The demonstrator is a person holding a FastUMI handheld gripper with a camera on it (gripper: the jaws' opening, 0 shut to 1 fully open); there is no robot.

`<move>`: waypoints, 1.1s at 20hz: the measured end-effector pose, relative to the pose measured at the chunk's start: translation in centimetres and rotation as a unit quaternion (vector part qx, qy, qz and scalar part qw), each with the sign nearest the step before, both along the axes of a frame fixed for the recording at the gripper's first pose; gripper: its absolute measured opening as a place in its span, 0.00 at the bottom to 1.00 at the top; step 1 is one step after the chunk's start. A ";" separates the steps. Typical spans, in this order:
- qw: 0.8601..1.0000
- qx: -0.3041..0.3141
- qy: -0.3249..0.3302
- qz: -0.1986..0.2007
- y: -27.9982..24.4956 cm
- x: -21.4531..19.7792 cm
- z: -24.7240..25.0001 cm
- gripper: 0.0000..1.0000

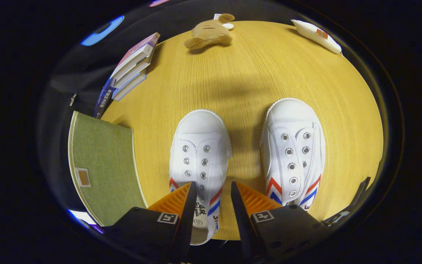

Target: Open the storage box then place both shoes into the box .Put the left shoe in first, then the right shoe, with the right side of both shoes facing outward in a uniform manner.

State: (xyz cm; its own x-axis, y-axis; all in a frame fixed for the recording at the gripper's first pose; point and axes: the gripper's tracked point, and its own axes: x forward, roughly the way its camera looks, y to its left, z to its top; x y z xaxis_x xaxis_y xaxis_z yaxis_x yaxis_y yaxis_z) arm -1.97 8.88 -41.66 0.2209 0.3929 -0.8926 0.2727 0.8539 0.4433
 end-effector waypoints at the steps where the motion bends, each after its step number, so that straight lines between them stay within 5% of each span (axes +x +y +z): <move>1: 1.000 -0.001 0.012 -0.005 0.2 -0.2 -0.1 0.52; 4: 0.999 -0.008 0.040 -0.030 -0.1 -0.5 -0.3 0.11; 9: 0.995 0.053 0.063 -0.060 1.6 -1.6 2.8 0.09; 22: 0.992 0.110 -0.057 0.001 6.5 4.3 20.7 0.09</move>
State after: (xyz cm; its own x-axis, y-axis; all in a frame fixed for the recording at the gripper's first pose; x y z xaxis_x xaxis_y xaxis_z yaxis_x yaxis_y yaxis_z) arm 2.32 15.39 -20.98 0.3139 0.5759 -0.7548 0.2083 0.7339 0.6466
